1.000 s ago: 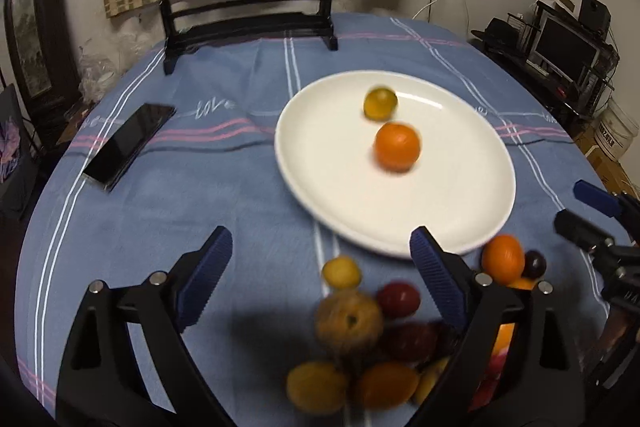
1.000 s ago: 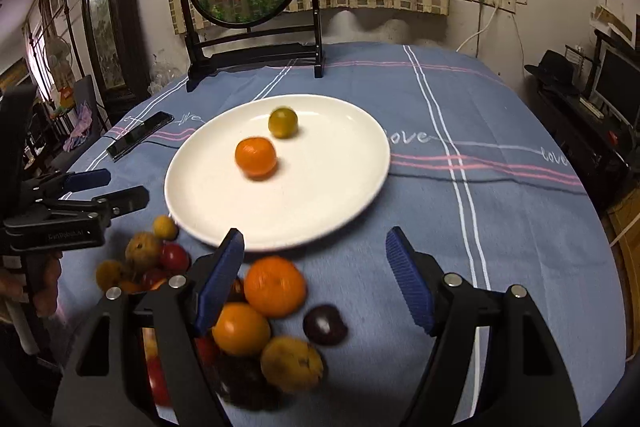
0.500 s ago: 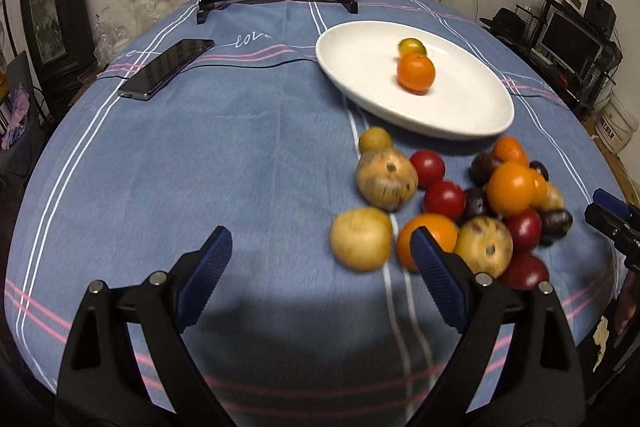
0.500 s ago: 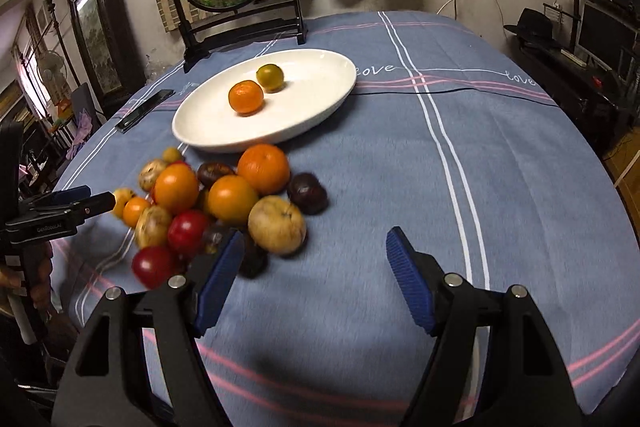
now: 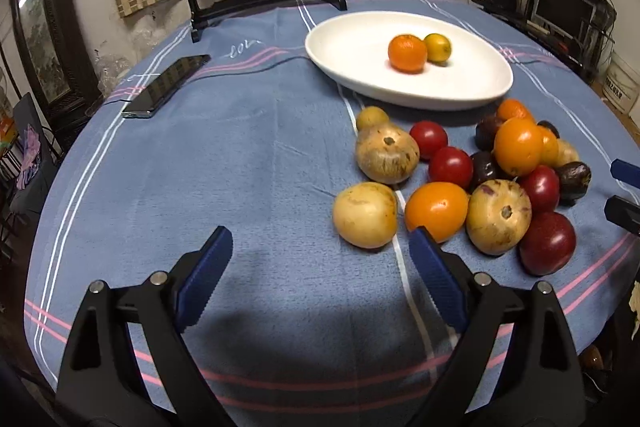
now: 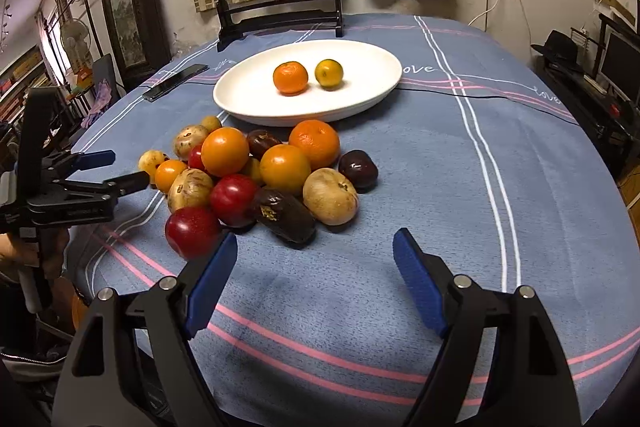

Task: Organize fruits
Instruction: 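Grasp a beige round fruit with the left gripper while the right grasps a dark purple fruit, then carry both fruits onto the white plate and open both grippers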

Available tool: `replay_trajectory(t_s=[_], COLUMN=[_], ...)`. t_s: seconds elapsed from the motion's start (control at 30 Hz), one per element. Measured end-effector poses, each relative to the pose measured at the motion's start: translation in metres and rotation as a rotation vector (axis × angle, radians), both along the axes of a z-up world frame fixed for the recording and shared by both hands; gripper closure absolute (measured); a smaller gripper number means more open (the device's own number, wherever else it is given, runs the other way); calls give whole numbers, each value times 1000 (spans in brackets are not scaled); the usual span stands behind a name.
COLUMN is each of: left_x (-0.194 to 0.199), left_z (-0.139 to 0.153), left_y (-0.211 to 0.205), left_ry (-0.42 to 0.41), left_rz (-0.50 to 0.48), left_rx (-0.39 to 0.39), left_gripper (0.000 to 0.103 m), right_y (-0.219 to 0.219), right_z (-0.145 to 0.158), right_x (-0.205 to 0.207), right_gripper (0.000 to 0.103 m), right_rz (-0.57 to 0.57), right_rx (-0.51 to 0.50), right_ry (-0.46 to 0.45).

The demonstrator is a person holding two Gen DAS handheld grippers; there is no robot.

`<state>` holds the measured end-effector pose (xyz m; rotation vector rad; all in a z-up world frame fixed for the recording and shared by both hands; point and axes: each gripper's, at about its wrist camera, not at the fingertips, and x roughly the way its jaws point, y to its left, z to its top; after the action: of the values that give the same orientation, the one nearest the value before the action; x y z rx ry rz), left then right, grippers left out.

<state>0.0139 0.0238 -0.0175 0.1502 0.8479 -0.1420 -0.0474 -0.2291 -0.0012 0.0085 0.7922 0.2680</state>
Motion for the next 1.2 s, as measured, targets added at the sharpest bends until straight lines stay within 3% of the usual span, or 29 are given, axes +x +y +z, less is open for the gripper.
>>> replay_trajectory(t_s=[0.07,0.13,0.2,0.23,0.33,0.63,0.83,0.97,1.07,1.2], left_x=[5,10,16,20,26,14,2,-1,-3,-2], left_z=[-2,-2,-2,-5,-12,-5,8,11,10,10], left_y=[-2,-4,-5,-6,-10,-4,-2,-6,-11,-12], left_ry=[6,-3,15,36,32,14,-22,-28,-26,-24], left_rz=[-6,-20,-56,-73,-61,-56,-52,-75,-96,-103], left_rx=[4,3,-43,-66,-25,-112,-141,-150,-155,-161], left_gripper=[15,29,61,65,65,66,66,66,66,66], right_y=[0,0,1,1,1,10,23,29,33,32], right_z=[-2,-5,-6,-6,-7,-5,-14,-23,-28,-29], right_x=[3,5,6,6,6,4,5,12,21,31], right_gripper=[22,22,22,22,22,22,24,33,46,52], right_rz=[1,1,1,2,3,36,68,87,89,66], right_rx=[3,5,5,6,7,-15,-97,-91,-80,-40], right_ry=[8,16,20,22,23,17,38,79,104,118])
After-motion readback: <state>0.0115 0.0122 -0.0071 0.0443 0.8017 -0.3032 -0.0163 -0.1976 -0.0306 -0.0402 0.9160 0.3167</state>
